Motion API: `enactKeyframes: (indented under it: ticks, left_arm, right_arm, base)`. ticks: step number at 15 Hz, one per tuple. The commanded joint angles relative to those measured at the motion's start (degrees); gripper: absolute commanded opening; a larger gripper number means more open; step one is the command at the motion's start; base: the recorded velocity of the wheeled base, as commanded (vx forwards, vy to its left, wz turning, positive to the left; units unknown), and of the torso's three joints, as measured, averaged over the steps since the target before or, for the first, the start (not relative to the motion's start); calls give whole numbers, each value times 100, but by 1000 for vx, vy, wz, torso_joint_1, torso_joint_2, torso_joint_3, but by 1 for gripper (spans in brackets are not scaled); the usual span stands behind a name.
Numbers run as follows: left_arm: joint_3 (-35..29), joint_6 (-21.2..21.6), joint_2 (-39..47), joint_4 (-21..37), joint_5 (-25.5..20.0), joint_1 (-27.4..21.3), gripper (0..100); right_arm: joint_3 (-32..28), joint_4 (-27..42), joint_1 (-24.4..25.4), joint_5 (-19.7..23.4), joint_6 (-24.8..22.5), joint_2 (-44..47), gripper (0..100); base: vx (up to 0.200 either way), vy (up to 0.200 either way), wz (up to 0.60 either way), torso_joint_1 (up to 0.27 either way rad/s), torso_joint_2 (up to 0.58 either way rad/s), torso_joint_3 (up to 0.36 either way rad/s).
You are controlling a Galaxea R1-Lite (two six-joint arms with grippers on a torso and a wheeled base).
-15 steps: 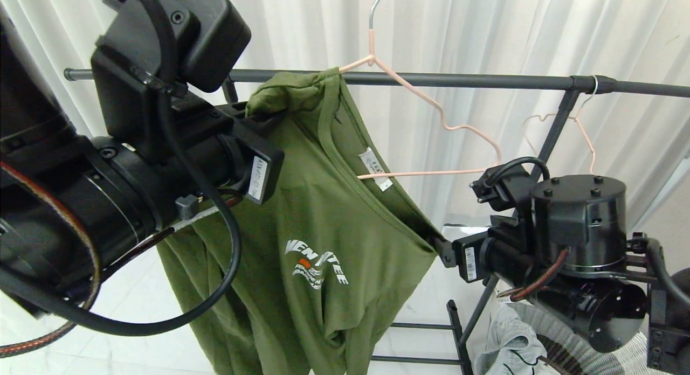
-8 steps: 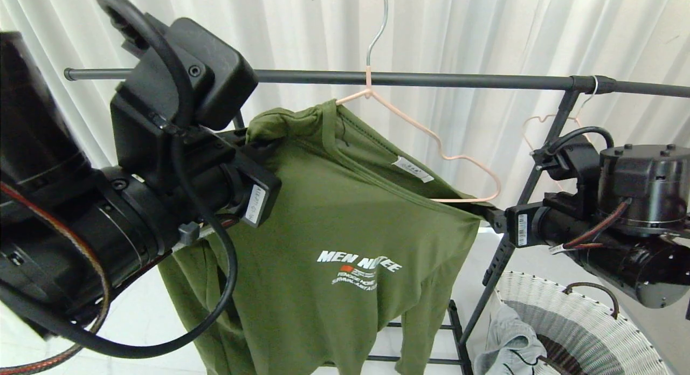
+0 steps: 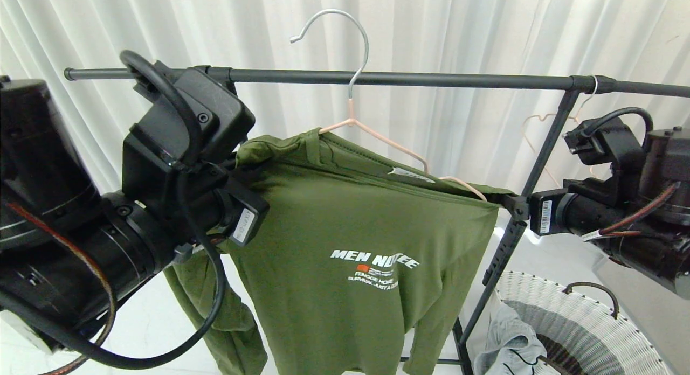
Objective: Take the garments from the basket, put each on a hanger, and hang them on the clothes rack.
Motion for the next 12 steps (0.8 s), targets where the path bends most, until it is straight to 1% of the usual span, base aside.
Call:
enactKeyframes:
  ticks: [1, 4, 6, 8, 10, 12]
  left_arm:
    - [104, -2, -39, 2, 8, 12, 0]
    - [192, -2, -30, -7, 8, 12, 0]
    - [174, -2, -4, -24, 8, 12, 0]
    - [201, -11, 31, -332, -1, 12, 0]
    - [368, 7, 58, -815, -27, 3, 0]
    - [588, 147, 40, -895, -27, 3, 0]
  right_arm:
    - [-23, -12, -164, 159, -80, -152, 100]
    - [-154, -4, -191, 458, -317, -319, 100]
    - [-216, 23, -182, 572, -458, -398, 100]
    - [-137, 31, -182, 660, -484, -424, 100]
    - [-128, 31, -191, 669, -484, -389, 100]
    - [-295, 31, -103, 783, -607, -363, 100]
  base:
    - [0, 0, 0, 0, 0, 0]
    - [0, 0, 0, 0, 0, 0]
    - [0, 0, 0, 0, 0, 0]
    - [0, 0, 0, 0, 0, 0]
    - [0, 0, 0, 0, 0, 0]
    - [0, 0, 0, 0, 0, 0]
